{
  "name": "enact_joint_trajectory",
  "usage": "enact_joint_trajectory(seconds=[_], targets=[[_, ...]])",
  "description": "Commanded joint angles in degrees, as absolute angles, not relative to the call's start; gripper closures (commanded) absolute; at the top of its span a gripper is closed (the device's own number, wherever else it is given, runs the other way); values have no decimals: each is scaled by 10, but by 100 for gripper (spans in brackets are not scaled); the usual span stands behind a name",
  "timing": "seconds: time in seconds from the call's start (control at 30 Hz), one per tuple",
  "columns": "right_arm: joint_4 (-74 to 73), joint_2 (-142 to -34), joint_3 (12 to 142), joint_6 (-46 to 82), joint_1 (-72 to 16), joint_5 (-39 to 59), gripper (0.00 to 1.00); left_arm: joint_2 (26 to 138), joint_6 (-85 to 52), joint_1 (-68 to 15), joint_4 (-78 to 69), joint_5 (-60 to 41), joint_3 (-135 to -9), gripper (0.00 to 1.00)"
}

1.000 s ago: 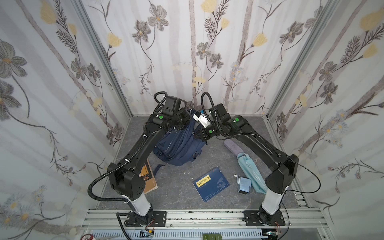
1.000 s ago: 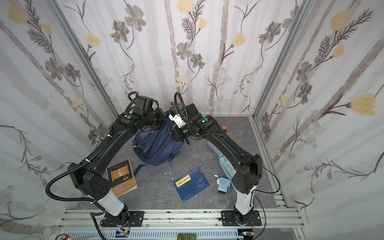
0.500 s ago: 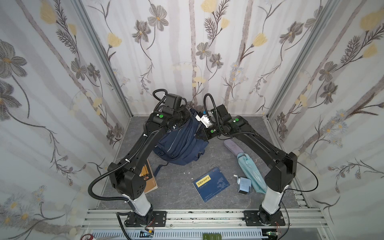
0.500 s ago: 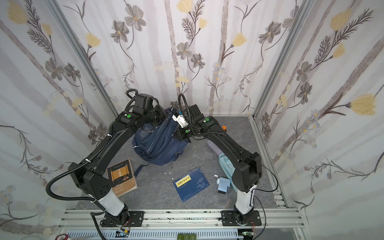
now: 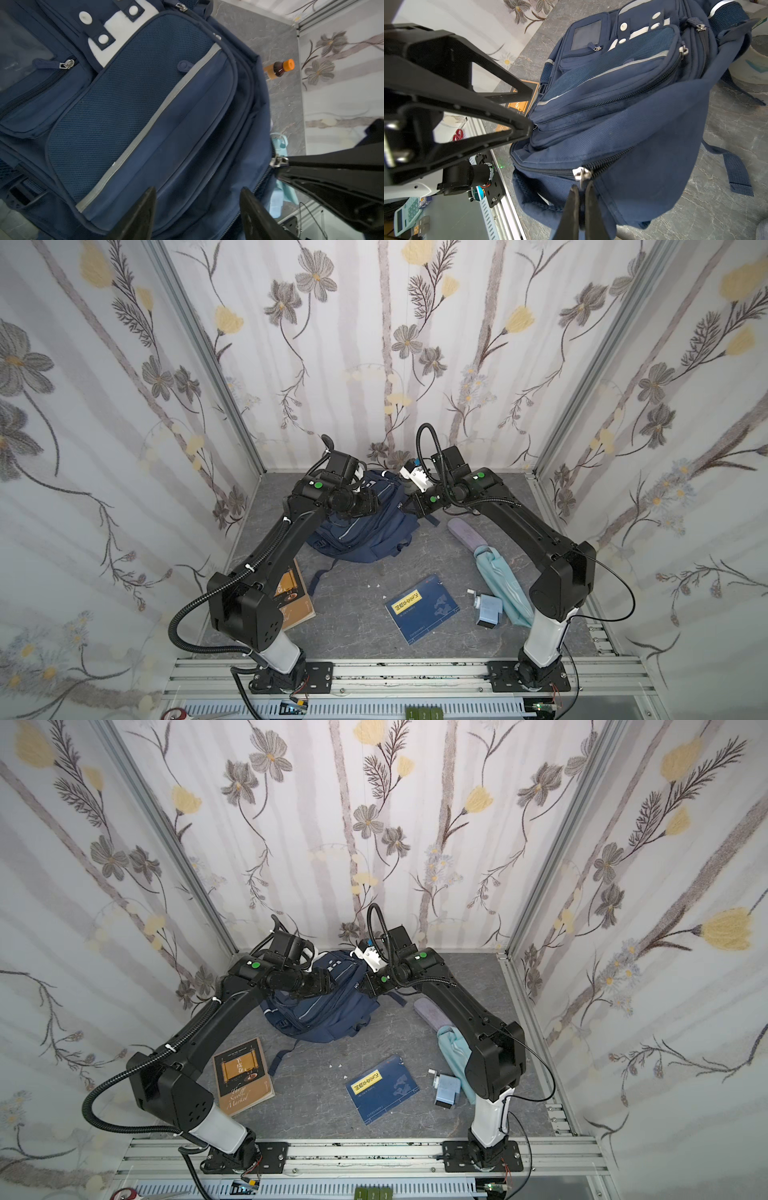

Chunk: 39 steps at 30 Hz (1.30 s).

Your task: Pack the student bag

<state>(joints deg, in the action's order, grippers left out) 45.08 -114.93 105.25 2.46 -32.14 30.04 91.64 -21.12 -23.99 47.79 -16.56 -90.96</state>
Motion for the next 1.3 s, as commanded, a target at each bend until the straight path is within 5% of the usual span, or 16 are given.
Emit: enact_joint_trajectory(seconds=[0.0,0.33,0.83,0.93,1.27], targets=[[436,-1152,1050,-4,-321,320,100,909,-151,-240,430,-169,-890,35],[439,-1139,1046,-3,-323,323,100,971,-111,-244,417,-152,-900,40],[444,-1123,1037,-3,-322,315,100,989,-89,-244,442,-54,-895,81],[444,-1121,1035,-4,-322,314,100,987,-88,-244,441,-67,-895,99],[476,-1148,1073,4,-325,260,100,978,-245,-242,459,-154,-972,100]])
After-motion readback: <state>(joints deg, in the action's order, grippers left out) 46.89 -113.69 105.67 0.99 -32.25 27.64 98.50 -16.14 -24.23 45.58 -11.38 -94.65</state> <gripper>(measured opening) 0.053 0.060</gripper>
